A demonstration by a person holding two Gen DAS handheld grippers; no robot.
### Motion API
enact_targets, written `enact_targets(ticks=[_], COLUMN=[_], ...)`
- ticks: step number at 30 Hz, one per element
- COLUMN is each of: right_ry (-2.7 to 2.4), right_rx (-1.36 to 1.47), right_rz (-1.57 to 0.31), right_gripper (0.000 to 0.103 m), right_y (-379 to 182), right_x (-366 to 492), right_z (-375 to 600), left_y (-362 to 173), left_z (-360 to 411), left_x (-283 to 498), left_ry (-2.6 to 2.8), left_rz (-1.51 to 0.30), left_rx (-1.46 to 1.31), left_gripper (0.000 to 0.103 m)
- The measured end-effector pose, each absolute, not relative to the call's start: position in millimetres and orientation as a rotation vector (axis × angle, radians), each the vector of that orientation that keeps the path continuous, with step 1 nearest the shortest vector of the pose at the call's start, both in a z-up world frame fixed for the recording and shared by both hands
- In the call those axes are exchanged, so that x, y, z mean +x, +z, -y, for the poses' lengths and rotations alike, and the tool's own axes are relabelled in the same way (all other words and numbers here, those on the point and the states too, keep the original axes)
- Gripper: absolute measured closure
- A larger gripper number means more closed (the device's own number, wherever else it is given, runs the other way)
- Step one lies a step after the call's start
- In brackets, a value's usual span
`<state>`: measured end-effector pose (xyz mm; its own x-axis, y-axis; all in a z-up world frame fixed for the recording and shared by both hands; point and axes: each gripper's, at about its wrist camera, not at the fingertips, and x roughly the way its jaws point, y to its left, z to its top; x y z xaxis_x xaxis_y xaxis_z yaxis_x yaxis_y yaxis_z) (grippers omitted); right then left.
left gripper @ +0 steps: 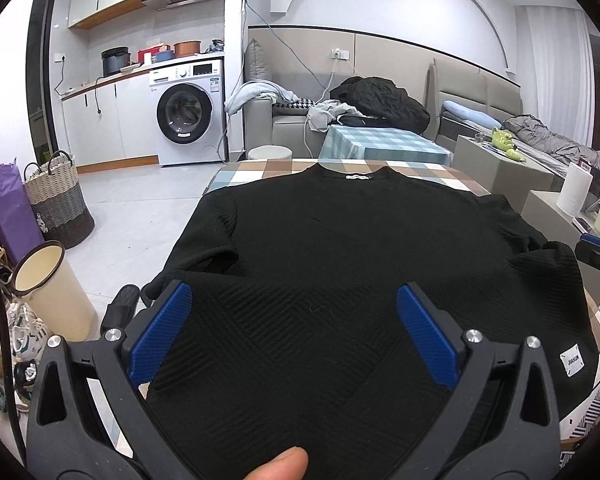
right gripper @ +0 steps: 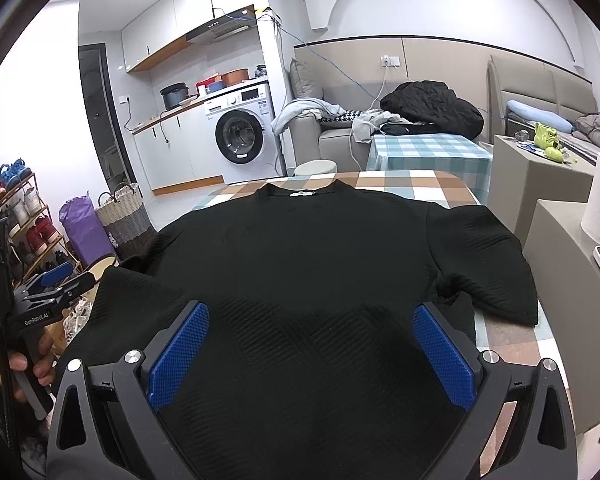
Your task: Fold small clothes
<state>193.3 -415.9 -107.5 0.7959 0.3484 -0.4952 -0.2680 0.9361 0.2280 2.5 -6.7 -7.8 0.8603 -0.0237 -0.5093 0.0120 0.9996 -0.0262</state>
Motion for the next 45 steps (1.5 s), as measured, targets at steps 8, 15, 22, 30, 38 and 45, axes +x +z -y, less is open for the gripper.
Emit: enact_targets(ticks=[8, 15, 22, 30, 38, 45], right_ry=[0.330, 0.329, 0.322, 0.307, 0.283, 0.264], right_rx=[0.155, 0.159, 0.168, 0.202, 0.189, 0.175], right_rz=[-0.566, -0.560, -0.553, -0.555, -0.563, -0.555], right_gripper=[0.000, 0.000, 0.000, 0.000, 0.000, 0.000], right_y=[-110, -109, -107, -104, -100, -96], right_x=[195, 194, 193, 189, 187, 183], right_z=[418, 420, 421, 426, 427, 427], left_y=[-11, -11, -11, -8, -6, -7], left_z=[4, 4, 3, -3, -11, -17], left_x=[3, 4, 4, 4, 7, 11], left_ry=[-0.018, -0.015, -0.014, -0.007, -0.004, -0.011], left_rz=[-0.543, -0.545, -0.549, -0.544, -0.547, -0.547], left_rx=[-0.025, -0.022, -0.031, -0.043, -0.072, -0.086], left_gripper=[0.001, 0.001, 0.001, 0.001, 0.001, 0.001])
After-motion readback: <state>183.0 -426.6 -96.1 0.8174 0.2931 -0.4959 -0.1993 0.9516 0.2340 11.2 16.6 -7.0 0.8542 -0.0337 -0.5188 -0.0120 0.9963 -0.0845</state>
